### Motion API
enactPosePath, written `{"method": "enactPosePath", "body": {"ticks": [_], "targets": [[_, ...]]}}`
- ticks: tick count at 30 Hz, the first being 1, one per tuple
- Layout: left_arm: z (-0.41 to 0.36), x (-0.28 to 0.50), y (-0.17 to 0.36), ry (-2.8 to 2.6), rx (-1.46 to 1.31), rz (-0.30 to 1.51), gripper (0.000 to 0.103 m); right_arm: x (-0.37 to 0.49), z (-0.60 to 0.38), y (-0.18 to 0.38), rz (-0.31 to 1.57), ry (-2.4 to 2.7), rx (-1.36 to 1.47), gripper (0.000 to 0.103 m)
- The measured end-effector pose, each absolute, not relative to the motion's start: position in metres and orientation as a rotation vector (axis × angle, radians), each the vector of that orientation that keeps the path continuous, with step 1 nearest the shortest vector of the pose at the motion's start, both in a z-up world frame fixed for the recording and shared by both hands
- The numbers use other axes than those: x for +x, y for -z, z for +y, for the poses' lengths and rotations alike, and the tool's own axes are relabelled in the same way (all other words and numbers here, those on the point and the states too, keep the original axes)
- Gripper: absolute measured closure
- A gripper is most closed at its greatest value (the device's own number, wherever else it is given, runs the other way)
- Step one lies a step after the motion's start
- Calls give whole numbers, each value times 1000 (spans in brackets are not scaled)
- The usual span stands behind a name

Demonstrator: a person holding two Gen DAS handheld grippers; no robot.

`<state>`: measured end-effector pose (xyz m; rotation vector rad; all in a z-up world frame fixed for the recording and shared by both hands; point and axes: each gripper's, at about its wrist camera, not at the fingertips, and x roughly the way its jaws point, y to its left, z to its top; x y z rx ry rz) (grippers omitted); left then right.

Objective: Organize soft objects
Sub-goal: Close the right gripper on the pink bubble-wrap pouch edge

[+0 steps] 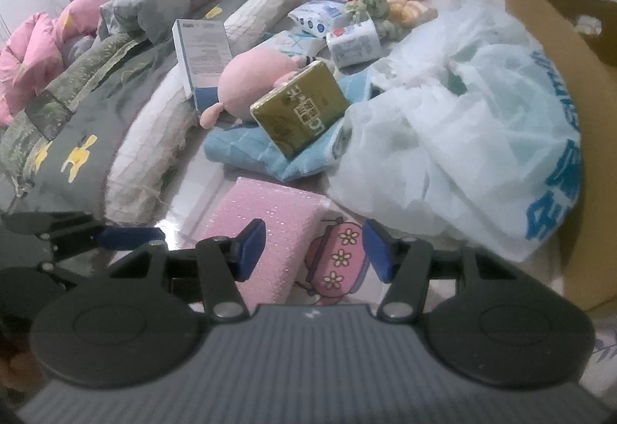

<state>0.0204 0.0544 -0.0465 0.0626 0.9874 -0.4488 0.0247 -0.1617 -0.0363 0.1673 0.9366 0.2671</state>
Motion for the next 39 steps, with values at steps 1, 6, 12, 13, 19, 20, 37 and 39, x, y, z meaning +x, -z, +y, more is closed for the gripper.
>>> {"method": "enactPosePath", "body": {"ticks": [1, 6, 12, 13, 19, 20, 37, 39], "targets": [[54, 20, 47, 456, 62, 990, 28, 26, -162, 38, 948, -273, 175, 48], [50, 21, 48, 484, 86, 989, 27, 35, -161, 48, 1022, -298, 210, 48], [44, 26, 54, 495, 94, 1009, 26, 42, -162, 55, 1086, -329, 294, 48], [43, 27, 56, 495, 96, 1012, 26, 43, -161, 57, 1092, -332, 298, 48], [38, 31, 61, 503, 103, 1018, 26, 47, -159, 67, 1123, -342, 335, 48], [37, 32, 61, 505, 103, 1018, 27, 48, -159, 68, 1126, -345, 341, 48], [34, 36, 63, 512, 101, 1016, 27, 55, -155, 73, 1142, -398, 382, 54], [33, 36, 62, 512, 103, 1014, 28, 55, -155, 74, 1141, -402, 391, 55]]}}
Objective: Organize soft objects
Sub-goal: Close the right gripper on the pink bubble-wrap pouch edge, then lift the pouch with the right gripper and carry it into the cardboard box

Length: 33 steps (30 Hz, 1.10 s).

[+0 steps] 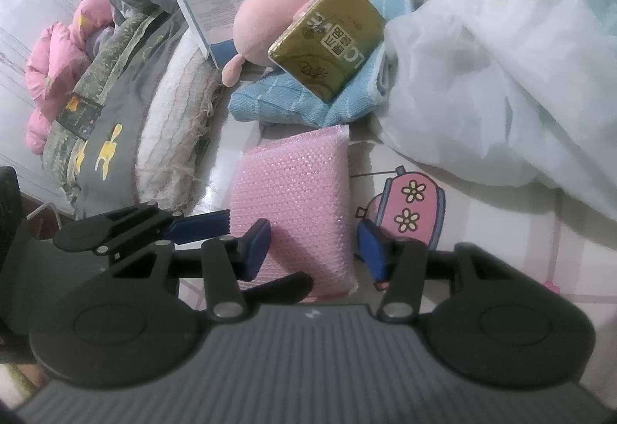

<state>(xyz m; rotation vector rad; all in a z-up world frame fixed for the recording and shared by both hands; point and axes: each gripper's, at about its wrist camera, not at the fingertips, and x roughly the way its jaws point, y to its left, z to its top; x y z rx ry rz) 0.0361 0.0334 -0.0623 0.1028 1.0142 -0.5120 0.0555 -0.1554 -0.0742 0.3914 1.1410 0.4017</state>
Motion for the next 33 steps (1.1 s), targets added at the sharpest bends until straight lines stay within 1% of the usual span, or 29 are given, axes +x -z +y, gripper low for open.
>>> {"method": "enactPosePath", "body": {"ticks": [5, 11, 21, 27, 33], "targets": [[31, 34, 60, 507, 119, 1003, 29, 54, -155, 74, 1135, -406, 389, 56], [32, 28, 52, 488, 138, 970, 35, 51, -153, 70, 1128, -418, 381, 57], [41, 17, 37, 461, 134, 923, 37, 45, -143, 55, 1091, -453, 345, 59], [44, 10, 13, 442, 135, 866, 37, 40, -141, 31, 1035, -479, 332, 59], [32, 13, -25, 445, 157, 785, 37, 39, -149, -9, 937, -485, 309, 59]]}}
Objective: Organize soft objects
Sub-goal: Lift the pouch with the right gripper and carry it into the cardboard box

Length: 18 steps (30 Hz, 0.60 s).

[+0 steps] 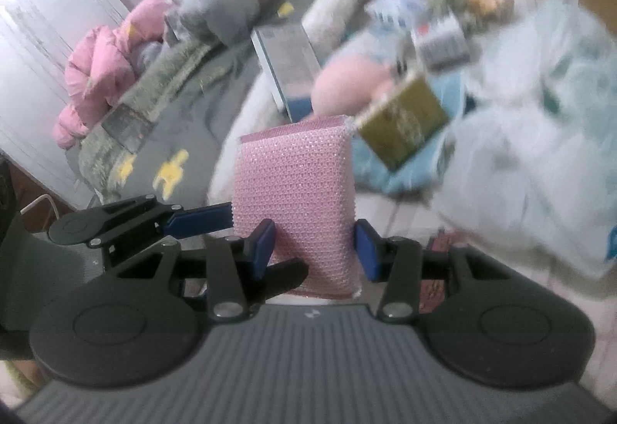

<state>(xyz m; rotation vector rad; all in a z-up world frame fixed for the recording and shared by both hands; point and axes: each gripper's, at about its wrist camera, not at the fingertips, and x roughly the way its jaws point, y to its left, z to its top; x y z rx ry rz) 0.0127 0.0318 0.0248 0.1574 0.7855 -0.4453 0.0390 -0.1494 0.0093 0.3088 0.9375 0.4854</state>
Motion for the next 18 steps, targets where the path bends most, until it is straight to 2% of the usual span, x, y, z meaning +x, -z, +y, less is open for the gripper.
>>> {"method": "enactPosePath", "body": {"ticks": [12, 18], "targets": [[-81, 65, -94, 594, 285, 653, 36, 62, -255, -90, 760, -340, 351, 58], [-168, 112, -109, 719, 323, 683, 36, 86, -346, -109, 744, -225, 404, 58]]}}
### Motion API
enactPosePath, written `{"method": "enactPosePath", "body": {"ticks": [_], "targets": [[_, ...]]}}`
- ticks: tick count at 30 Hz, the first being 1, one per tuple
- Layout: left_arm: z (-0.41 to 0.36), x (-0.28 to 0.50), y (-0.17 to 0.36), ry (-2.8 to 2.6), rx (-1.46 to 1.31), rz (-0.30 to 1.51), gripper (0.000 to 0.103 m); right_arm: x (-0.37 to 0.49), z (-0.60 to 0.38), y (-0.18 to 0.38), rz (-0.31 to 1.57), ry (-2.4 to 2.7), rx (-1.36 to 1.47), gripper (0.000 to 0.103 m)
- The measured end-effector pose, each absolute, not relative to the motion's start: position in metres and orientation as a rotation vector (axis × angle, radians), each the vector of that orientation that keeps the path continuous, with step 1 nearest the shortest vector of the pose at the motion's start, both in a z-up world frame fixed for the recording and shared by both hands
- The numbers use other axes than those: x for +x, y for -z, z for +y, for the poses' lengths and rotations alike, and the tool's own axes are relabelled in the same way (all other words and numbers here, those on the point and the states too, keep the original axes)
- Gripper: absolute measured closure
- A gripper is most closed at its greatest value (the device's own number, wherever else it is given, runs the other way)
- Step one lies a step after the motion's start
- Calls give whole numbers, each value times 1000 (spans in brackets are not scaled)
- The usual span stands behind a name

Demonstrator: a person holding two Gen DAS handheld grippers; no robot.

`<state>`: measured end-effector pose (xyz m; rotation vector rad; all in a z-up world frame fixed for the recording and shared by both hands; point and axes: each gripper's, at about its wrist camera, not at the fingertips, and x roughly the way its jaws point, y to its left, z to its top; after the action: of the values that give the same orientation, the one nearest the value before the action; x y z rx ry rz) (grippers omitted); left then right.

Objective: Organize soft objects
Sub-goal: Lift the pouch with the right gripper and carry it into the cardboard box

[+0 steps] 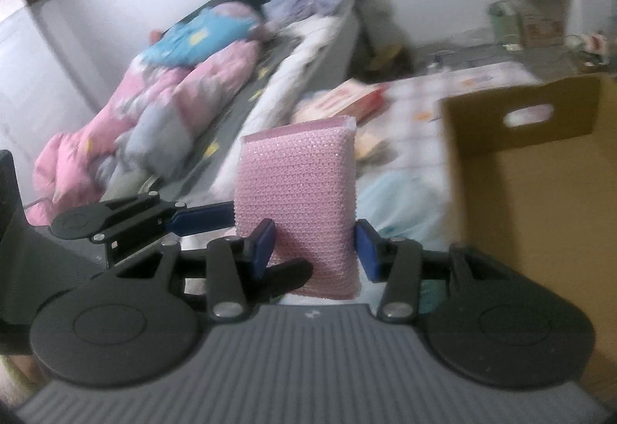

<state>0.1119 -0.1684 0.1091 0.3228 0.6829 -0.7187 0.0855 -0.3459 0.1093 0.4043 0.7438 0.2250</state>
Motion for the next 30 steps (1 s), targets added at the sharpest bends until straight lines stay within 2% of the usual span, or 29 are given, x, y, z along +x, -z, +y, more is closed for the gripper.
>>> {"method": "enactPosePath", "body": {"ticks": [6, 12, 21, 30], "targets": [[-258, 173, -99, 786, 348, 804, 35, 129, -433, -102, 802, -138, 463, 58], [-321, 234, -64, 786, 391, 942, 35, 187, -506, -60, 896, -107, 570, 57], [-365, 290, -9, 720, 470, 1030, 34, 263, -550, 15, 987, -90, 672, 57], [-373, 317, 15, 673, 487, 1094, 26, 301, -572, 75, 1037, -65, 769, 57]]}}
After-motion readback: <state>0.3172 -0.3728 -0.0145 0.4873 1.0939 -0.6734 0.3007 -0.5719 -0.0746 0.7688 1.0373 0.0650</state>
